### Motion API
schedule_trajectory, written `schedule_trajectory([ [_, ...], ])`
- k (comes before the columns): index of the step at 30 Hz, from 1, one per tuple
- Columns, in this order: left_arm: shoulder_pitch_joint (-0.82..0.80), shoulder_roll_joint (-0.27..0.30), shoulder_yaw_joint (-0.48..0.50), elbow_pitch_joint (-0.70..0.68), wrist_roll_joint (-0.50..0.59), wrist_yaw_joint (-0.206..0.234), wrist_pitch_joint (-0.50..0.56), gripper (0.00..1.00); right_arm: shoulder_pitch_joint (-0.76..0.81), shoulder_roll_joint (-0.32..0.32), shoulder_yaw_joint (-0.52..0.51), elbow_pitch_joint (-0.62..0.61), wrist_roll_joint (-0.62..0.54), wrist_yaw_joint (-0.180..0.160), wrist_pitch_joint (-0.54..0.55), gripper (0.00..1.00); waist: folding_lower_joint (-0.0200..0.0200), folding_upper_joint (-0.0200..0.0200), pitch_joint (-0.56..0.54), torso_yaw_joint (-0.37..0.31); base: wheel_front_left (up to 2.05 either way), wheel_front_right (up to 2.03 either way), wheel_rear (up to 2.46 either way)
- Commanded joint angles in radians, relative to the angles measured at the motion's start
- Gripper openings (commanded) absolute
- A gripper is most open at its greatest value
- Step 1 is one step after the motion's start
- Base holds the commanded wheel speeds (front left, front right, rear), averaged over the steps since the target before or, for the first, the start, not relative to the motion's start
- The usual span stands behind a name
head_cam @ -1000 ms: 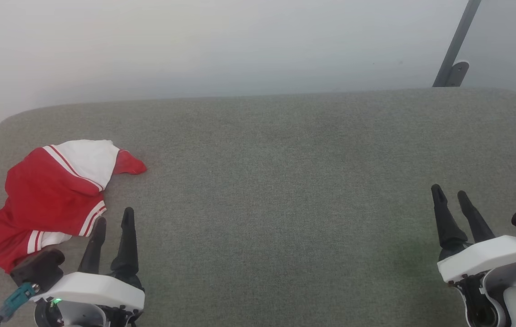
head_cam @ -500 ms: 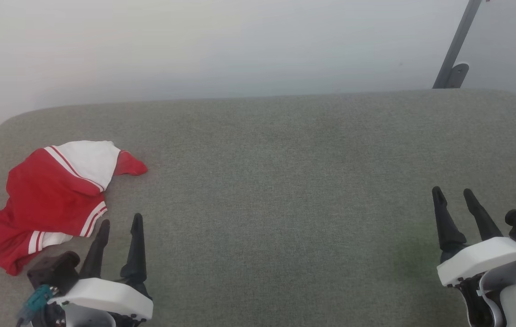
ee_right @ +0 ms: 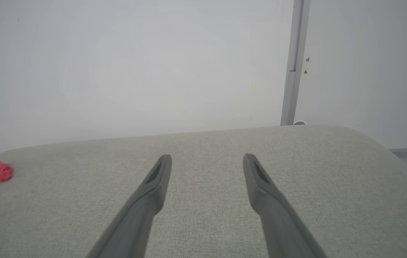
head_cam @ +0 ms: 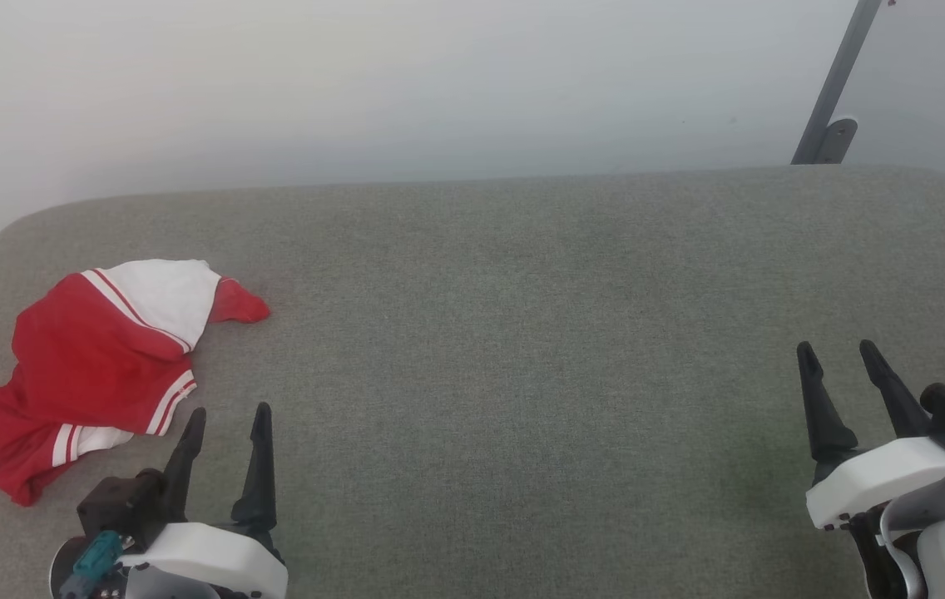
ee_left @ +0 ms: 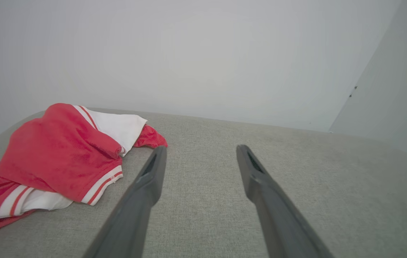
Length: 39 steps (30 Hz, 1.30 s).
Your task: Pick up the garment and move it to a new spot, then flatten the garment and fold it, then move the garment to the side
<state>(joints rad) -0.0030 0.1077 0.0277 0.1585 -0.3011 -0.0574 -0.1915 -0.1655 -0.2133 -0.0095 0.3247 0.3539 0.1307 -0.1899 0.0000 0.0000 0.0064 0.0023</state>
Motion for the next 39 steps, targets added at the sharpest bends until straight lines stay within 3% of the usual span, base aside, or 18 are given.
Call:
schedule_trajectory([
  [1, 0.003, 0.004, -0.002, -0.005, 0.020, 0.004, -0.008, 1.00, -0.006, -0.002, -0.003, -0.006, -0.019, 0.000, -0.010, 1.00, 0.0000, 0.0000, 0.000, 0.000, 0.00, 0.00, 0.00],
  [13, 0.005, 0.008, 0.013, -0.005, 0.109, 0.011, -0.034, 1.00, -0.002, -0.002, -0.011, -0.011, -0.083, 0.000, -0.035, 1.00, 0.0000, 0.0000, 0.001, 0.001, 0.00, 0.00, 0.00],
  [39, 0.019, -0.026, 0.065, 0.015, 0.235, -0.034, -0.075, 1.00, 0.023, 0.020, -0.041, -0.018, -0.129, 0.000, -0.077, 1.00, 0.0000, 0.0000, -0.002, 0.003, 0.00, 0.00, 0.00],
])
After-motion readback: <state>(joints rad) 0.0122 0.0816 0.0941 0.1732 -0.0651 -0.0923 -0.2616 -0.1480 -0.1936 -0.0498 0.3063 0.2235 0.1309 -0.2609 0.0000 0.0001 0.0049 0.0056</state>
